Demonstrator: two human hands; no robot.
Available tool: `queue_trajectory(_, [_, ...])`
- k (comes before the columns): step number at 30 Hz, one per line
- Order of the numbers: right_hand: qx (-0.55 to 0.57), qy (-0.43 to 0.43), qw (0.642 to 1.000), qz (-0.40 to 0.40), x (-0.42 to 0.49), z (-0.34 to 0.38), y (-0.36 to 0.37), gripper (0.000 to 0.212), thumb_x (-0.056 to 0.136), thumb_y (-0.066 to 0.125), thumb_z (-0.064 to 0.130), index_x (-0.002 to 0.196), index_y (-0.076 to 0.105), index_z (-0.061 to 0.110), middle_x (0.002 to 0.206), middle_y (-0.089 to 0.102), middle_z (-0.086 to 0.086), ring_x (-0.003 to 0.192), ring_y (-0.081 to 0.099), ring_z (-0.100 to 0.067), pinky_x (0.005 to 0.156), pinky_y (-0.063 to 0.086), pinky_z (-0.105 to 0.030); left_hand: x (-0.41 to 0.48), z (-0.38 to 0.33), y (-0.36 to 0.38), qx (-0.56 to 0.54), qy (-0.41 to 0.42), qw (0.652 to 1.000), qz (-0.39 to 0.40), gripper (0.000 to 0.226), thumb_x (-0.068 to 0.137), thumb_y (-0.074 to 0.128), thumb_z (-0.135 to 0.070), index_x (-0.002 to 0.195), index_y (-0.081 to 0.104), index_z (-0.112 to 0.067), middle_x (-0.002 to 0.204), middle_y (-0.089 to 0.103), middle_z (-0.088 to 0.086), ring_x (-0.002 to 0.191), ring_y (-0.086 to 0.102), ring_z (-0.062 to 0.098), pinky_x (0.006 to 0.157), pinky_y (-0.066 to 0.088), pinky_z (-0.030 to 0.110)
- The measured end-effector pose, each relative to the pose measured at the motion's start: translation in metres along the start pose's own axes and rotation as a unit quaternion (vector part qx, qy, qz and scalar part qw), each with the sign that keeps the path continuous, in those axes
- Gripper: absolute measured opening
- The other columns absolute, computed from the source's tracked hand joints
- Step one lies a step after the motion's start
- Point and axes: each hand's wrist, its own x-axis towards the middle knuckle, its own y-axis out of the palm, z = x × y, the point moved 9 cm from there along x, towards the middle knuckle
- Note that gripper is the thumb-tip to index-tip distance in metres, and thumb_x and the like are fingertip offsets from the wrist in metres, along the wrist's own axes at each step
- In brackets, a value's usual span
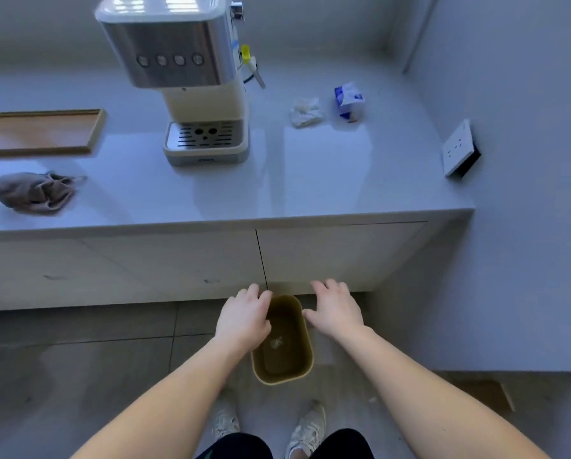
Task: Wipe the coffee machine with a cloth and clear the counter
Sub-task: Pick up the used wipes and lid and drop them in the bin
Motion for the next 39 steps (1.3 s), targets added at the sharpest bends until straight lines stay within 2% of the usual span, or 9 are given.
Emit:
queue_trajectory(6, [0.006, -0.037, 0.998, -0.05, -0.019, 0.018, -0.089, 0.063, 0.091, 0.061, 0.044, 0.146, 0.038, 0.027, 0.148, 0.044, -0.002, 0.136, 0.038, -0.025, 0.104, 0.045, -0.041, -0.011, -0.024, -0.072, -0.021, -0.001, 0.998, -0.065, 0.046, 0.089, 0.056, -0.03, 0.134, 0.048, -0.025, 0.12, 0.053, -0.001, 0.102, 0.055, 0.018, 0.084, 0.052, 0.032])
queue_trajectory(13, [0.001, -0.051, 0.994, -0.101, -0.005, 0.034, -0.159, 0.06, 0.09, 0.058, 0.044, 0.144, 0.04, 0.026, 0.143, 0.046, -0.001, 0.133, 0.036, -0.024, 0.099, 0.046, -0.038, 0.02, -0.04, -0.154, 0.008, 0.043, 0.989, -0.14, 0.052, 0.088, 0.054, -0.027, 0.138, 0.046, -0.021, 0.127, 0.053, 0.004, 0.107, 0.055, 0.025, 0.085, 0.05, 0.037])
queue_trajectory(18, [-0.018, -0.03, 0.992, -0.12, 0.015, 0.046, -0.188, 0.057, 0.09, 0.057, 0.042, 0.142, 0.042, 0.027, 0.141, 0.047, 0.001, 0.132, 0.036, -0.023, 0.097, 0.046, -0.038, 0.054, -0.035, -0.196, -0.006, 0.068, 0.986, -0.15, 0.046, 0.087, 0.054, -0.024, 0.133, 0.047, -0.02, 0.122, 0.051, 0.004, 0.102, 0.055, 0.028, 0.075, 0.044, 0.036])
queue_trajectory(22, [-0.026, -0.004, 0.992, -0.126, 0.034, 0.051, -0.209, 0.055, 0.091, 0.055, 0.042, 0.142, 0.043, 0.027, 0.139, 0.049, 0.001, 0.129, 0.037, -0.024, 0.098, 0.044, -0.038, 0.081, -0.028, -0.219, -0.014, 0.093, 0.985, -0.146, 0.041, 0.086, 0.057, -0.023, 0.126, 0.05, -0.016, 0.121, 0.05, 0.005, 0.107, 0.053, 0.029, 0.082, 0.048, 0.042])
queue_trajectory(26, [-0.014, 0.022, 0.989, -0.145, 0.049, 0.049, -0.231, 0.055, 0.09, 0.056, 0.041, 0.142, 0.043, 0.029, 0.139, 0.048, 0.003, 0.13, 0.037, -0.022, 0.092, 0.046, -0.038, 0.107, -0.023, -0.236, -0.011, 0.1, 0.984, -0.148, 0.04, 0.085, 0.056, -0.02, 0.125, 0.052, -0.015, 0.123, 0.05, 0.006, 0.111, 0.05, 0.03, 0.086, 0.048, 0.042])
queue_trajectory(31, [-0.036, 0.028, 0.99, -0.136, 0.082, 0.043, -0.259, 0.054, 0.092, 0.056, 0.04, 0.143, 0.042, 0.029, 0.14, 0.047, 0.003, 0.131, 0.035, -0.022, 0.093, 0.048, -0.039, 0.14, -0.025, -0.255, 0.001, 0.103, 0.984, -0.148, 0.039, 0.086, 0.053, -0.02, 0.125, 0.051, -0.016, 0.122, 0.05, 0.005, 0.105, 0.051, 0.029, 0.08, 0.048, 0.041])
queue_trajectory(35, [-0.05, 0.021, 0.989, -0.139, 0.123, 0.033, -0.288, 0.054, 0.093, 0.057, 0.039, 0.143, 0.042, 0.028, 0.14, 0.047, 0.001, 0.132, 0.035, -0.023, 0.093, 0.049, -0.039, 0.177, -0.033, -0.265, 0.012, 0.097, 0.985, -0.144, 0.038, 0.088, 0.052, -0.019, 0.126, 0.05, -0.015, 0.122, 0.049, 0.006, 0.108, 0.05, 0.029, 0.084, 0.047, 0.042])
queue_trajectory(39, [-0.053, -0.001, 0.989, -0.141, 0.179, 0.019, -0.314, 0.053, 0.092, 0.058, 0.036, 0.142, 0.045, 0.025, 0.139, 0.048, 0.0, 0.129, 0.037, -0.024, 0.091, 0.05, -0.04, 0.23, -0.042, -0.273, 0.021, 0.077, 0.987, -0.136, 0.035, 0.087, 0.051, -0.017, 0.121, 0.05, -0.014, 0.119, 0.048, 0.007, 0.108, 0.05, 0.03, 0.079, 0.046, 0.041])
